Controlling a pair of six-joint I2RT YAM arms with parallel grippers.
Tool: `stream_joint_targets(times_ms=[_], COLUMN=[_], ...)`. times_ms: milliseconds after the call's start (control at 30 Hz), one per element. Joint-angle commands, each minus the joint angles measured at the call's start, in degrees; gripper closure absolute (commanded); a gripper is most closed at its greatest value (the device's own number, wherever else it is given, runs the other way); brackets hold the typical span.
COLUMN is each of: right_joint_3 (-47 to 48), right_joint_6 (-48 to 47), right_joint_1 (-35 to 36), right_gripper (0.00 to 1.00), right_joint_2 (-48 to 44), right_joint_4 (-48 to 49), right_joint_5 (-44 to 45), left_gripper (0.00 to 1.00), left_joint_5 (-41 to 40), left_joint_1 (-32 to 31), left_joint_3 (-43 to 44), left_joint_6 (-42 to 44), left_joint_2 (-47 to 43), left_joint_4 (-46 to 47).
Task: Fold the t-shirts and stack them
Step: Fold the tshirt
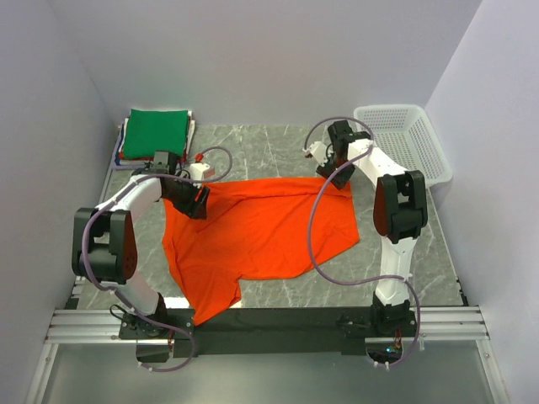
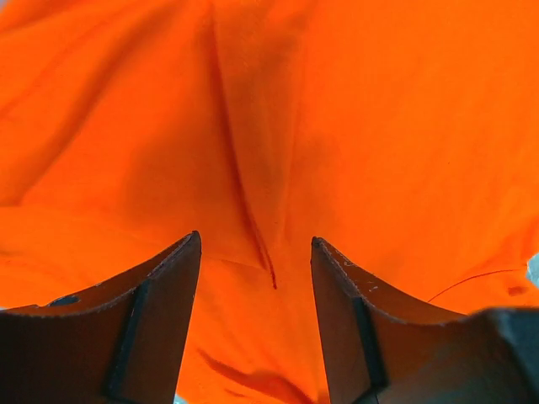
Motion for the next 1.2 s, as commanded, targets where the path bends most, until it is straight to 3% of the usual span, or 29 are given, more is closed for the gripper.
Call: stream_joint_targets(times_ms=[0,367,633,933,1167], right_joint_3=[-2.1,-5.6,-6.0,-6.0,-5.4], right_joint_6=[-2.2,-3.6,-3.8,-4.6,-5.0], right_joint_1=[-0.5,-0.5,-0.4,-0.4,-0.5], right_gripper=[0.58,0.58,0.61,0.73,1.00], right_joint_2=[-0.3,-0.1,1.4,1.8,0.8], right_joint_4=[0.6,0.6,1.6,2.1,3.0], right_joint_5=[1.5,2.0,3.4,5.2,5.8], left_gripper=[0.40,0.45,0.65,0.99,0.99], left_joint_5=[-2.2,-1.1,-0.7,-1.7,-1.0], left_joint_1=[-1.1,-2.3,-2.3,-1.9,-0.6], left_joint_3=[-0.5,-1.0,-2.0,1.3,7.6], left_joint_6=[0.2,2.6,3.2,3.7,5.8], left_joint_2=[0.7,4.3,4.9,4.4,3.0], left_joint_4=[0.6,-3.4,-4.2,-6.0,-12.7])
